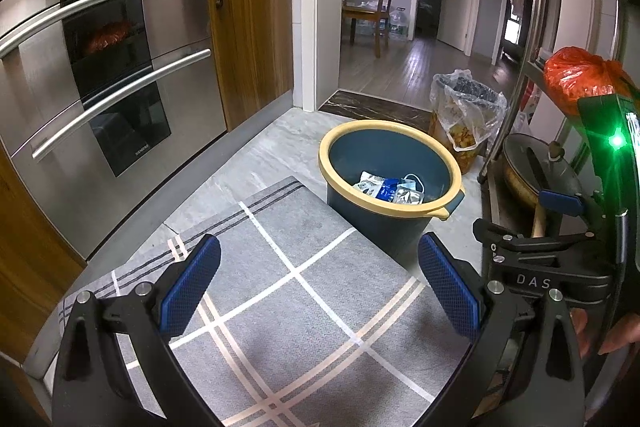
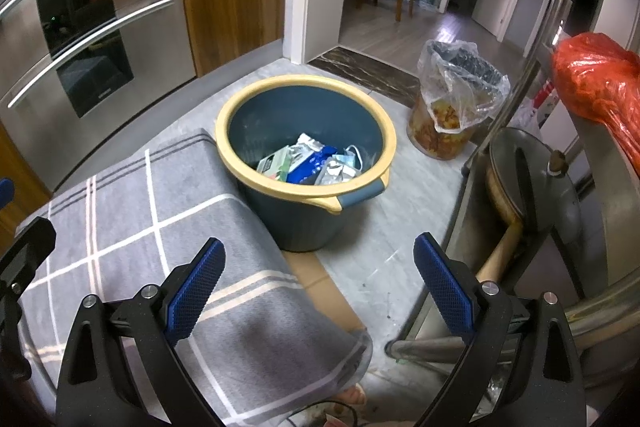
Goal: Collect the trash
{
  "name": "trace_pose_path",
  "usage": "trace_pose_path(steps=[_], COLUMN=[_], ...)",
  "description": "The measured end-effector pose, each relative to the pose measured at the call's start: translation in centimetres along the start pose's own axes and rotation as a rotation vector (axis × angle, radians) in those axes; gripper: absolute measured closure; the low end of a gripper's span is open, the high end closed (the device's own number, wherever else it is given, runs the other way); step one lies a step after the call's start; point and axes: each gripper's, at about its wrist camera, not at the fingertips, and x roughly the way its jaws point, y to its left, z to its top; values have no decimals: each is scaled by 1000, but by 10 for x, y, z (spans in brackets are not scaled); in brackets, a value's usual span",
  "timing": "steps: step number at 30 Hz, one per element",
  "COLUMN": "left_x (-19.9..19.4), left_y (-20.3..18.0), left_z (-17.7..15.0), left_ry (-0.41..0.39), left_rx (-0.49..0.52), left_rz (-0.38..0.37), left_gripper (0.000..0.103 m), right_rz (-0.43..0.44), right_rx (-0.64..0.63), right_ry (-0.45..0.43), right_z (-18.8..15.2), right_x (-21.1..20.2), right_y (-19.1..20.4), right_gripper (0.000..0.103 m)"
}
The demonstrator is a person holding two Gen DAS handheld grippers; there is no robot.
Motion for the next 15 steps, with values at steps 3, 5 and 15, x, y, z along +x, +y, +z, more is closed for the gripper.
trace_pose_path(steps=[3, 5, 15], left_x=[1, 1, 1], left_y=[1, 0, 1], left_z=[0, 0, -1], left_ry=[1, 1, -1], left_rx=[-1, 0, 0], left_rz=[0, 0, -5], left_gripper=[6, 6, 6], right_rz=[0, 0, -1], right_rx=[-4, -2, -2], right_ry=[0, 0, 0], right_z=[1, 1, 1], right_x=[1, 0, 1], right_y=[2, 1, 1], right_gripper=[8, 8, 8])
